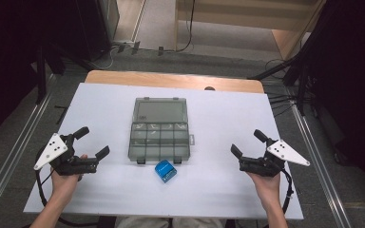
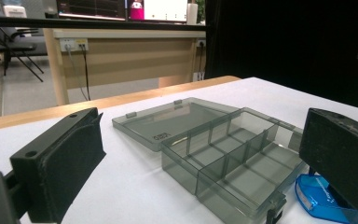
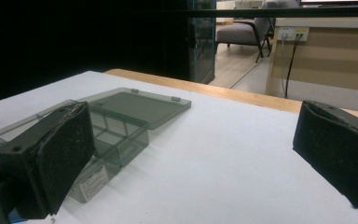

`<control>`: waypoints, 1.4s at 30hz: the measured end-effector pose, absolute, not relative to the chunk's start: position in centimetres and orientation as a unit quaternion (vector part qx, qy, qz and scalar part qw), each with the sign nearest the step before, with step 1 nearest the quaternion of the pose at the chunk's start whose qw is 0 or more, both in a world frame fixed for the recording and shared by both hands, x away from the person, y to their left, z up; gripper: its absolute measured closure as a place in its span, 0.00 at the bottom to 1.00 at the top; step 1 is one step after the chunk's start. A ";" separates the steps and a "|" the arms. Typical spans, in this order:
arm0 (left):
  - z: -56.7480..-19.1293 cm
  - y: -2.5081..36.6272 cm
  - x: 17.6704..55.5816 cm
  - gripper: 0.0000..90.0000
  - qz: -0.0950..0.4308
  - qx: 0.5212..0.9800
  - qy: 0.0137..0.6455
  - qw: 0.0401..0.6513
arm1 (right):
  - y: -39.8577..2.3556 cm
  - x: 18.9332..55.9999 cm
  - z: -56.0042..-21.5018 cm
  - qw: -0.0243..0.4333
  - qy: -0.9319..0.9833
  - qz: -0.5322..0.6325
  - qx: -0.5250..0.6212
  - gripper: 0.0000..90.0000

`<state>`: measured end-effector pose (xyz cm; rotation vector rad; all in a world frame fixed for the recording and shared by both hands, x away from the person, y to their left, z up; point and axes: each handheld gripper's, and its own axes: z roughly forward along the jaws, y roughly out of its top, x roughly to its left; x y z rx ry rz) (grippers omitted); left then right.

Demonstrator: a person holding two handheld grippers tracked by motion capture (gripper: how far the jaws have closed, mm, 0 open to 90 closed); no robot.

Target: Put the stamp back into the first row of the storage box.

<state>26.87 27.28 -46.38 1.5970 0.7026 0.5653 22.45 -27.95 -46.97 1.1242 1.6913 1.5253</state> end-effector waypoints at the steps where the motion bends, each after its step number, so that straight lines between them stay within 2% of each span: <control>1: -46.4 27.3 26.9 0.00 0.244 0.690 0.306 0.609 | -27.9 22.4 -47.1 0.295 0.638 0.572 0.422 0.00; 42: -46.4 27.4 26.8 0.00 0.234 0.687 0.308 0.615 | -25.5 22.4 -47.8 0.266 0.695 0.538 0.395 0.00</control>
